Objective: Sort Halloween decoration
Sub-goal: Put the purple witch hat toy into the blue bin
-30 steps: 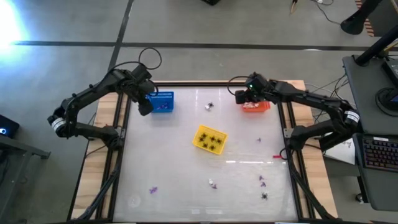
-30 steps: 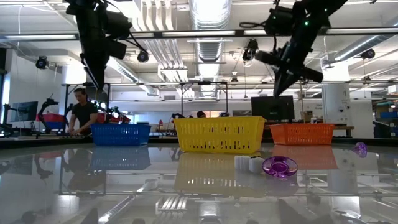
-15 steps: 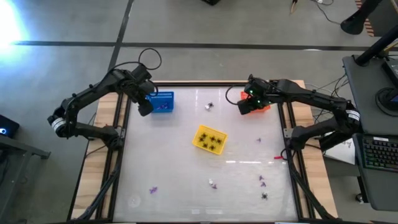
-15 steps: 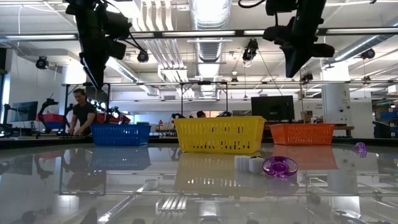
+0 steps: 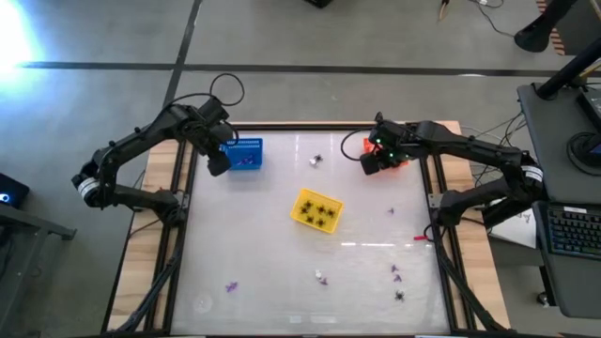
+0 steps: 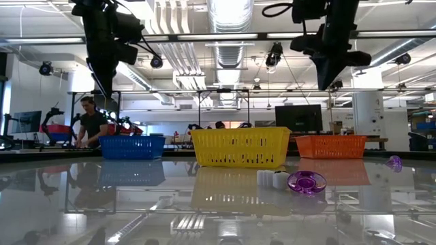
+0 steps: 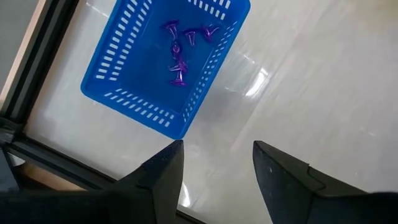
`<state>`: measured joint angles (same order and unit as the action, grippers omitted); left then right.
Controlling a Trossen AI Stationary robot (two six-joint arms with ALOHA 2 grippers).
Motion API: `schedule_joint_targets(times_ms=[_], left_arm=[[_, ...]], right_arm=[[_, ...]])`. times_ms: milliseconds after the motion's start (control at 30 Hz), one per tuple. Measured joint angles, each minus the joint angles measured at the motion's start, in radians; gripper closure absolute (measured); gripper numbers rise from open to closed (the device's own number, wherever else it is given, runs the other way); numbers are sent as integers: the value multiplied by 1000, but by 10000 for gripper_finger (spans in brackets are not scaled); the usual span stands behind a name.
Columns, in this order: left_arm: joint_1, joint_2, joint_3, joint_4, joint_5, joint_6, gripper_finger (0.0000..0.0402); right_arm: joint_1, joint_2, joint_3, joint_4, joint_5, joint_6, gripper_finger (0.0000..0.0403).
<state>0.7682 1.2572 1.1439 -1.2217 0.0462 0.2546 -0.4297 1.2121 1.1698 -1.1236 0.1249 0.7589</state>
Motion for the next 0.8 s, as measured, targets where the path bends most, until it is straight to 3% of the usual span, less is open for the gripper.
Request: schedule_joint_targets(times_ms=[200,433,800], left_arm=[[0,0,0,0,0,32,225],[0,0,0,-19,0,42,225],[0,0,0,-16,-1,52,225]], right_arm=[[0,0,4,-23,-29,-32,390],[0,22,3,-173,-37,-45,390],[0,27,3,-173,-55,49,390]])
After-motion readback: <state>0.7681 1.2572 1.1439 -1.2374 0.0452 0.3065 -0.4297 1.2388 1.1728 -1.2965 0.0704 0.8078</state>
